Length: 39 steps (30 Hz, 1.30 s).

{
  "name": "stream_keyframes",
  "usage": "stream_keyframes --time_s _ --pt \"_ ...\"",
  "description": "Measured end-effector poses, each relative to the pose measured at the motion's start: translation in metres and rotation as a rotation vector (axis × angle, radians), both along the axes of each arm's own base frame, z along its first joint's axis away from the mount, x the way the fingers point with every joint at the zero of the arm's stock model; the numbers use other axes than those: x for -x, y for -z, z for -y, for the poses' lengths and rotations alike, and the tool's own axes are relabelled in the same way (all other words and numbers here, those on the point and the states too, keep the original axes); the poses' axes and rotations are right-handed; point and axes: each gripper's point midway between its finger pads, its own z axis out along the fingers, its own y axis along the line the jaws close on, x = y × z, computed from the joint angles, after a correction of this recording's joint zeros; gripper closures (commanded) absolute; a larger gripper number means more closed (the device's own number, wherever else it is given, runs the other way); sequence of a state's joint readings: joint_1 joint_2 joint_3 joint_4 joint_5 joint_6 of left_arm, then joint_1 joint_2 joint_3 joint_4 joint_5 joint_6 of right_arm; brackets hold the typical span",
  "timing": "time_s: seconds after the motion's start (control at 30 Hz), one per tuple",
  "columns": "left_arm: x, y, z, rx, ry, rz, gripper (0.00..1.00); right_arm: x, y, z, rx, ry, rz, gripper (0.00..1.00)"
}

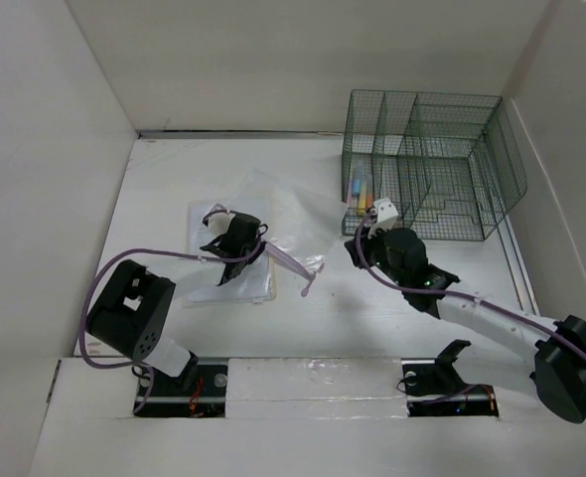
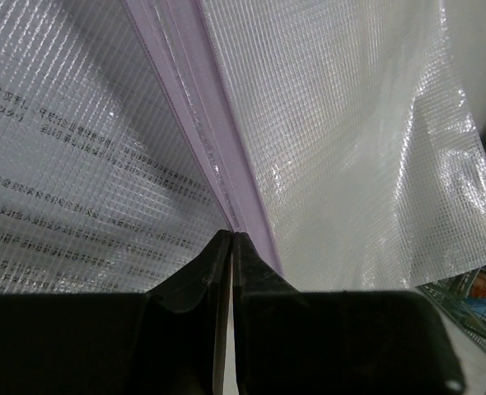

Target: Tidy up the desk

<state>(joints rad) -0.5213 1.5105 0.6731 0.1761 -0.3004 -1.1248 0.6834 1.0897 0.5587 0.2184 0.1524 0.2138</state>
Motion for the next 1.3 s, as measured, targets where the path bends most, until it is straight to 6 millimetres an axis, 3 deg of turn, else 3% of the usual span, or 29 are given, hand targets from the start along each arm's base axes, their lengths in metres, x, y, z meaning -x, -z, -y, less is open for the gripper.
stream_keyframes --time_s 0.17,0.4,0.53,0.7,0.8,0.87,0.9,0.93,1.0,1.03,1.1,1.13,1.2,1.23,1.3 --pt "0.002 -0.010 -0.002 0.007 0.004 0.034 1.00 0.005 0.019 -0.027 0.037 -0.115 -0.039 0.42" --pt "0.010 -0.008 -0.005 0.011 0.017 0.033 1.00 0.017 0.072 -0.099 0.155 -0.360 -0.164 0.27" --pt "0.012 -0.011 -0.001 0.029 0.036 0.038 1.00 0.028 0.095 -0.115 0.212 -0.425 -0.192 0.21" --pt "0.015 -0.027 0.005 0.066 0.073 0.073 1.00 0.024 0.108 -0.118 0.255 -0.425 -0.200 0.23" --pt "0.017 -0.044 0.007 0.095 0.092 0.116 1.00 0.019 0.110 -0.114 0.274 -0.402 -0.191 0.31" --pt "0.019 -0.051 0.007 0.106 0.100 0.136 1.00 0.015 0.109 -0.113 0.281 -0.381 -0.179 0.43" --pt "0.019 -0.054 0.008 0.111 0.104 0.144 1.00 0.013 0.109 -0.112 0.284 -0.371 -0.174 0.49" --pt "0.021 -0.056 0.008 0.115 0.109 0.149 1.00 0.012 0.108 -0.111 0.286 -0.363 -0.171 0.64" --pt "0.023 -0.058 0.009 0.122 0.119 0.151 1.00 0.009 0.108 -0.109 0.292 -0.347 -0.165 0.75" --pt "0.024 -0.058 0.009 0.125 0.124 0.152 1.00 0.008 0.109 -0.108 0.294 -0.342 -0.164 0.90" --pt "0.025 -0.057 0.010 0.126 0.131 0.148 1.00 0.007 0.110 -0.106 0.300 -0.330 -0.165 1.00" --pt "0.026 -0.056 0.010 0.127 0.134 0.146 0.99 0.007 0.110 -0.106 0.301 -0.329 -0.165 1.00" --pt "0.027 -0.055 0.011 0.122 0.145 0.142 0.79 0.007 0.108 -0.105 0.300 -0.323 -0.158 1.00" --pt "0.028 -0.054 0.011 0.120 0.152 0.139 0.58 0.007 0.107 -0.105 0.296 -0.322 -0.153 1.00" --pt "0.029 -0.050 0.012 0.115 0.165 0.126 0.44 0.008 0.101 -0.104 0.286 -0.321 -0.141 1.00"
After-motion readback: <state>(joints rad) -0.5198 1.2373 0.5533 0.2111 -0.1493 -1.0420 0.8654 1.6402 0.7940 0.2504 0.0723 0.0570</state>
